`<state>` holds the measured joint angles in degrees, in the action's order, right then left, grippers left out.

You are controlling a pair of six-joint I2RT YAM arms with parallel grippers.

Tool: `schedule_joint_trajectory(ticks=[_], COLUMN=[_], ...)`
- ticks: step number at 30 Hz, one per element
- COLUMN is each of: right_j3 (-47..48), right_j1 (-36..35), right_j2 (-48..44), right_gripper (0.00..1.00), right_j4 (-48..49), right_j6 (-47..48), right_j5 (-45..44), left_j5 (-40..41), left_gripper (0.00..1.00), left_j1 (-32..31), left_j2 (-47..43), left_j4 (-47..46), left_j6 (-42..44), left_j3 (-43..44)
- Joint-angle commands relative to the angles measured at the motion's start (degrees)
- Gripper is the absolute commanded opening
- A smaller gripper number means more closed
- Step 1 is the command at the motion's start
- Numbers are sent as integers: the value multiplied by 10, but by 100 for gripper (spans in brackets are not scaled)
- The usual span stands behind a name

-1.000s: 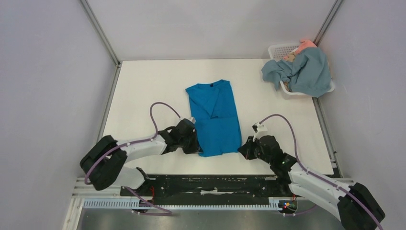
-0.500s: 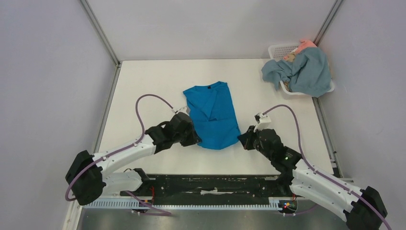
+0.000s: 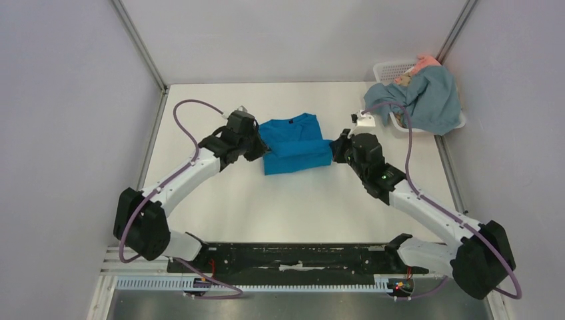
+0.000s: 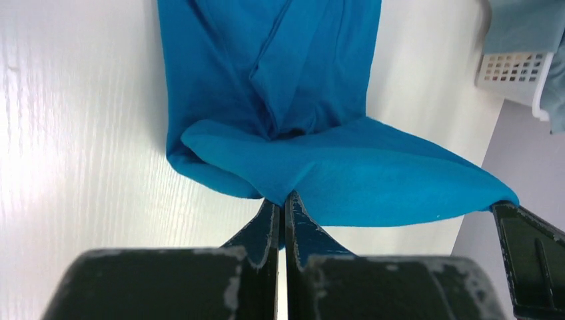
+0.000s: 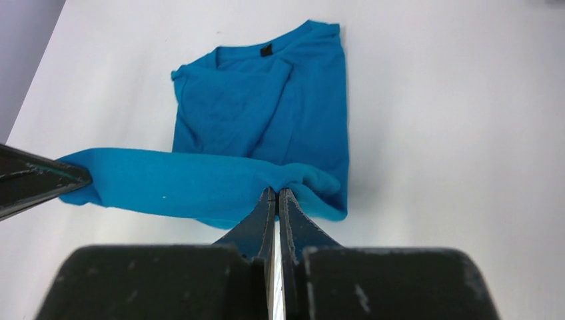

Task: Fold and stack the t-shirts
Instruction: Fold the long partially folded tshirt into a neat square, then smooth out wrinkles on the folded tshirt

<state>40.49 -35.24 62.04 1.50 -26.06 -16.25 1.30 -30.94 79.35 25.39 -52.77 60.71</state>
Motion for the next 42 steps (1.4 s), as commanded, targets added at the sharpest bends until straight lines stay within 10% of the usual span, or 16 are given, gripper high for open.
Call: schedule_joint_trajectory(ticks=[1, 19, 23, 26, 31, 42], right_j3=[72, 275, 310, 382, 496, 293], right_j1=[53, 143, 160, 178, 194, 191], right_j2=[67, 389, 457, 528, 571, 471], right_gripper=[0, 0, 0, 22, 95, 98], right_j4=[67, 161, 179, 176, 110, 266], right_j6=[30, 29, 8, 2, 12, -23], right_j5=[68, 161, 161, 216, 261, 433], left_j5=[-24, -116, -151, -172, -200, -220], left_gripper=[2, 2, 20, 62, 77, 80], left_j1=[34, 153, 166, 186, 206, 136], left_j2=[47, 332, 410, 463, 515, 436], left_j4=[9, -21, -19, 2, 62, 26], left_j6=[42, 40, 39, 35, 36, 120], left_j3=[80, 292, 360, 443, 568, 469])
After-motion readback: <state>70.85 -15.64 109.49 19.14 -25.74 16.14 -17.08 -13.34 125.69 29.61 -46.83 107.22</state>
